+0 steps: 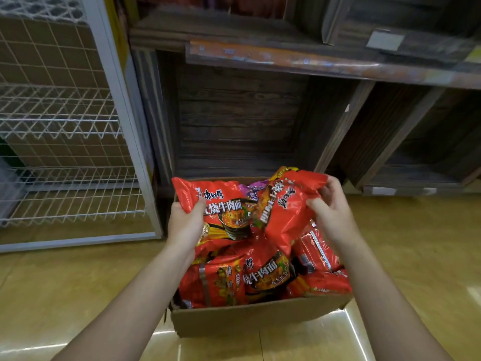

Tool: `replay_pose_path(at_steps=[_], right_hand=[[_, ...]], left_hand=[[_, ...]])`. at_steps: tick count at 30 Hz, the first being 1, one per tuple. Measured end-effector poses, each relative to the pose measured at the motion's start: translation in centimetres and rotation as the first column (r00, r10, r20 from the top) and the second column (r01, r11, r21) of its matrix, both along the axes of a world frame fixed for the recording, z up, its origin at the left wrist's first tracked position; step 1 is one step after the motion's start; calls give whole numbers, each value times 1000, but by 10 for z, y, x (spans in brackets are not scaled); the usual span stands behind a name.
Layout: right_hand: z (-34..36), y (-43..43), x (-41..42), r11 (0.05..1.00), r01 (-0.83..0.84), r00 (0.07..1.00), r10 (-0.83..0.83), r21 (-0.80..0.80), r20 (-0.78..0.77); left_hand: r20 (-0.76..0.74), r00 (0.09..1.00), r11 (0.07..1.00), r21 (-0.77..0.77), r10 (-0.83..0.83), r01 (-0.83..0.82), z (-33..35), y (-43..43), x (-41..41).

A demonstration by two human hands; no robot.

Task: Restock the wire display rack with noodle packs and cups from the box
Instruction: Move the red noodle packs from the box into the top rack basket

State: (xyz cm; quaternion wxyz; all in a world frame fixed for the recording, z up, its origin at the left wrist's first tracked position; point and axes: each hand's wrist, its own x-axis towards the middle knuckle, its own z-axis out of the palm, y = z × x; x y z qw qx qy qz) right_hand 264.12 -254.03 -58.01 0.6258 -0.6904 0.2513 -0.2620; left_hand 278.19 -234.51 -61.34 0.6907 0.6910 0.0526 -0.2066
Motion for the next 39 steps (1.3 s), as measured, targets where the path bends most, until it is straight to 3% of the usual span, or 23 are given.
replay_pose_path(at_steps=[2, 4, 9, 12, 15, 18, 20, 22, 24, 26, 29, 31, 33, 34, 37, 39], right_hand=[[-9, 2, 5, 970, 8, 989, -44, 244, 144], [-16, 6, 9, 910, 36, 974, -124, 413, 189], [-49, -3, 15, 741, 206, 939, -333, 639, 84], [-56, -4, 19, 720, 212, 970, -235, 661, -56], [-58, -2, 21, 836, 268, 955, -165, 478, -246], [-42, -4, 20, 913, 232, 966, -175, 335, -192], [-21, -8, 17, 962, 124, 985, -90, 241, -146], [1, -7, 16, 990, -88, 976, 107, 106, -191], [17, -3, 22, 930, -362, 891, 325, -66, -317], [31, 5, 32, 806, -549, 792, 417, -220, -446], [48, 14, 49, 647, -687, 686, 430, -330, -586], [54, 21, 64, 489, -753, 635, 365, -440, -681], [52, 34, 77, 341, -754, 651, 271, -562, -709], [49, 40, 82, 310, -732, 676, 231, -606, -699], [34, 52, 87, 338, -626, 776, 180, -703, -605], [21, 55, 84, 368, -551, 832, 167, -749, -530]], left_hand=[[-11, 1000, 1000, 6, -6, 7, -2, 0, 0], [-18, 1000, 999, 35, -21, 21, -4, 0, 1], [-34, 999, 1000, 7, -27, 27, -6, 1, 2], [-85, 996, 999, -23, -41, 39, -7, 2, 2], [-127, 991, 998, -40, -48, 44, -8, 3, 3], [-73, 997, 999, -19, -28, 26, -3, 8, 6], [1, 1000, 1000, 17, -11, 11, -1, 13, 9], [91, 996, 998, 53, -21, 17, 3, 14, 9], [172, 983, 995, 79, -68, 55, 7, 11, 5], [160, 979, 991, 71, -122, 112, 12, 8, 3], [49, 975, 975, -45, -215, 218, 15, 11, 10], [68, 959, 955, -95, -275, 280, 15, 13, 14], [100, 940, 939, -87, -325, 334, 15, 12, 13], [103, 932, 931, -82, -347, 355, 15, 12, 11], [134, 902, 909, -21, -410, 416, 12, 19, 11], [227, 823, 852, 192, -522, 487, 11, 24, 8]])
